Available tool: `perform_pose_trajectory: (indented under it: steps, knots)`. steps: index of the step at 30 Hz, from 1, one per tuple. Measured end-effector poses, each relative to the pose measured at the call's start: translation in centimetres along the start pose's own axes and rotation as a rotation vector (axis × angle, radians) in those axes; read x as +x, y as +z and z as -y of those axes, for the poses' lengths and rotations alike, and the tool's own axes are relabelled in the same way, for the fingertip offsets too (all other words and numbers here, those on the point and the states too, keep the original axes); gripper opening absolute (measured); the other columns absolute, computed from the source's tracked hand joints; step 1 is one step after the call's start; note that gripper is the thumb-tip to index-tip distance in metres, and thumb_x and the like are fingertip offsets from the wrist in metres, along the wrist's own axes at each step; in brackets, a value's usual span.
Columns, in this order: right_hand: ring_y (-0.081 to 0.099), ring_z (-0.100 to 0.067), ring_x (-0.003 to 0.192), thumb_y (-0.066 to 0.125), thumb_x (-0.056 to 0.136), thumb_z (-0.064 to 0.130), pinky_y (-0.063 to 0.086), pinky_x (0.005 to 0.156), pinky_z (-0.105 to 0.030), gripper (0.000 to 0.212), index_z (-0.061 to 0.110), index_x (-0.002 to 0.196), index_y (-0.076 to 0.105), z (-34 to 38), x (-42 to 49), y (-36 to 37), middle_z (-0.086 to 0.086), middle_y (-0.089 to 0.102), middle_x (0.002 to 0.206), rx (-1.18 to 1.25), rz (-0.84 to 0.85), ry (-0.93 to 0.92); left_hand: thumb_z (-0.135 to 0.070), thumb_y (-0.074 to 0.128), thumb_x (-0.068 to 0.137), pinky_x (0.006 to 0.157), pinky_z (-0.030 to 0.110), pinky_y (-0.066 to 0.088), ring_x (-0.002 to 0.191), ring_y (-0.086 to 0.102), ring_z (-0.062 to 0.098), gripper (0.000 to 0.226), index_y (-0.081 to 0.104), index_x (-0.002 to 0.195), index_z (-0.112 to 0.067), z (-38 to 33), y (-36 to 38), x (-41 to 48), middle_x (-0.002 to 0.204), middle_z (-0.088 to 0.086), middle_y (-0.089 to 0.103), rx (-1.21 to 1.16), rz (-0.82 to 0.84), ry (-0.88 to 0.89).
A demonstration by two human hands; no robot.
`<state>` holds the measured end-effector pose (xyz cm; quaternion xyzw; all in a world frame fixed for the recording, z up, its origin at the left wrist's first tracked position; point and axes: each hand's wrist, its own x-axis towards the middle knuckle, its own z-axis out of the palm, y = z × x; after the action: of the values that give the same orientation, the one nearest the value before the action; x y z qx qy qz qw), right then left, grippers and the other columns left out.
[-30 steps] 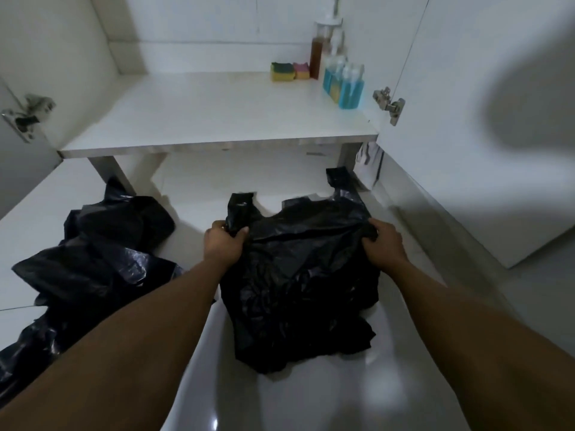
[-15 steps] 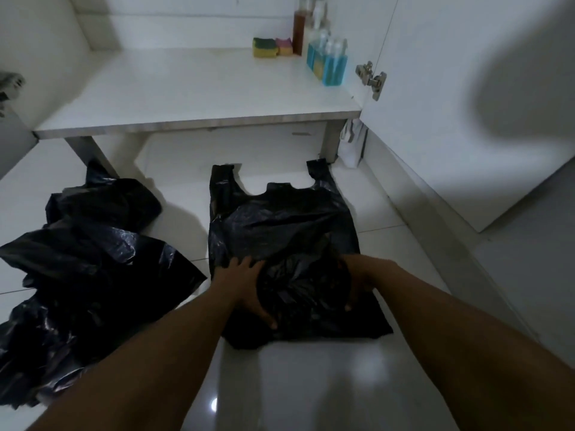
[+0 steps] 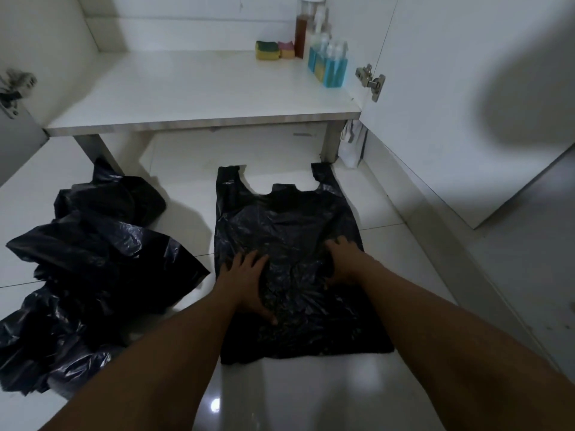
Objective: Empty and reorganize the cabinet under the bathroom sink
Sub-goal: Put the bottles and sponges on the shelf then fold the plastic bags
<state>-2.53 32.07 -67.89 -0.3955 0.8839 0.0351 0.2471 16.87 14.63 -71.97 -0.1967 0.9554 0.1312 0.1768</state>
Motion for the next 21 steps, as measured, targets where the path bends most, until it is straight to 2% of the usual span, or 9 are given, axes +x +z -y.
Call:
perform_pose_trajectory:
  steps: [2,4,7,9,11,13,14,18,21]
  knots:
    - [0.023,-0.040,0.139,0.088,0.061,0.039,0.035,0.109,-0.055,0.115,0.021,0.150,0.019,-0.2,-0.3,1.4,-0.014,0.018,0.153,-0.053,0.062,0.003,-0.082,0.077,0.039,0.115,0.063,0.017,0.147,0.005,0.033,0.151,-0.003,0.156,-0.031,0.1,0.5,-0.1,0.163,-0.001,-0.001,0.020,0.044,0.004]
    - [0.026,-0.039,0.139,0.089,0.058,0.041,0.036,0.109,-0.054,0.117,0.022,0.150,0.019,-0.8,-0.2,1.7,-0.014,0.019,0.154,-0.099,0.115,0.008,-0.086,0.073,0.032,0.113,0.062,0.021,0.146,0.009,0.034,0.154,-0.004,0.155,-0.033,0.3,0.7,-0.3,0.163,-0.001,0.002,0.070,0.050,0.028]
    - [0.039,-0.034,0.135,0.091,0.052,0.045,0.039,0.109,-0.048,0.122,0.023,0.149,0.021,-0.8,0.5,-0.2,-0.012,0.031,0.152,-0.074,0.186,0.007,-0.104,0.047,0.019,0.114,0.058,0.018,0.144,0.019,0.032,0.159,-0.002,0.154,-0.036,0.5,0.3,-0.2,0.161,-0.001,0.013,0.165,-0.021,0.076]
    - [0.047,-0.032,0.129,0.088,0.058,0.045,0.042,0.107,-0.043,0.108,0.018,0.146,0.032,0.0,1.5,-2.1,-0.012,0.042,0.146,0.021,0.113,-0.007,-0.107,0.037,0.038,0.113,0.056,0.022,0.140,0.025,0.031,0.140,0.010,0.154,-0.034,0.5,-0.6,0.6,0.157,0.000,0.023,0.109,-0.158,0.028]
    - [0.054,-0.031,0.119,0.081,0.071,0.041,0.047,0.099,-0.040,0.079,0.015,0.136,0.044,0.7,2.9,-3.6,-0.013,0.051,0.135,0.112,-0.008,-0.021,-0.092,0.047,0.064,0.111,0.054,0.028,0.136,0.029,0.032,0.109,0.027,0.148,-0.025,0.6,-2.0,2.1,0.151,0.005,0.031,0.074,-0.271,-0.034]
    - [0.057,-0.031,0.112,0.074,0.077,0.039,0.050,0.094,-0.042,0.060,0.014,0.127,0.050,1.1,4.4,-4.3,-0.012,0.054,0.126,0.160,-0.105,-0.010,-0.074,0.061,0.072,0.106,0.050,0.033,0.131,0.034,0.032,0.088,0.039,0.137,-0.019,1.1,-3.6,3.7,0.142,0.009,0.038,0.088,-0.326,-0.088]
    - [0.056,-0.032,0.112,0.072,0.078,0.038,0.050,0.094,-0.044,0.056,0.014,0.125,0.052,1.2,5.1,-4.4,-0.012,0.053,0.123,0.180,-0.145,-0.012,-0.069,0.065,0.071,0.104,0.049,0.035,0.128,0.036,0.032,0.085,0.042,0.134,-0.018,1.5,-4.4,4.5,0.138,0.010,0.040,0.077,-0.333,-0.120]
    - [0.037,-0.038,0.127,0.065,0.086,0.029,0.041,0.103,-0.052,0.057,0.014,0.136,0.043,1.1,7.3,-3.8,-0.016,0.039,0.136,0.133,-0.194,0.034,-0.070,0.076,0.059,0.106,0.053,0.033,0.132,0.036,0.031,0.102,0.037,0.139,-0.020,4.0,-6.7,7.2,0.139,0.008,0.039,0.049,-0.243,-0.171]
    - [0.018,-0.042,0.140,0.068,0.085,0.024,0.030,0.111,-0.057,0.076,0.016,0.148,0.026,0.4,8.9,-2.3,-0.017,0.021,0.152,0.098,-0.077,0.104,-0.068,0.082,0.053,0.115,0.058,0.021,0.142,0.027,0.032,0.121,0.025,0.150,-0.022,5.8,-6.5,8.7,0.152,0.009,0.029,0.073,-0.103,-0.144]
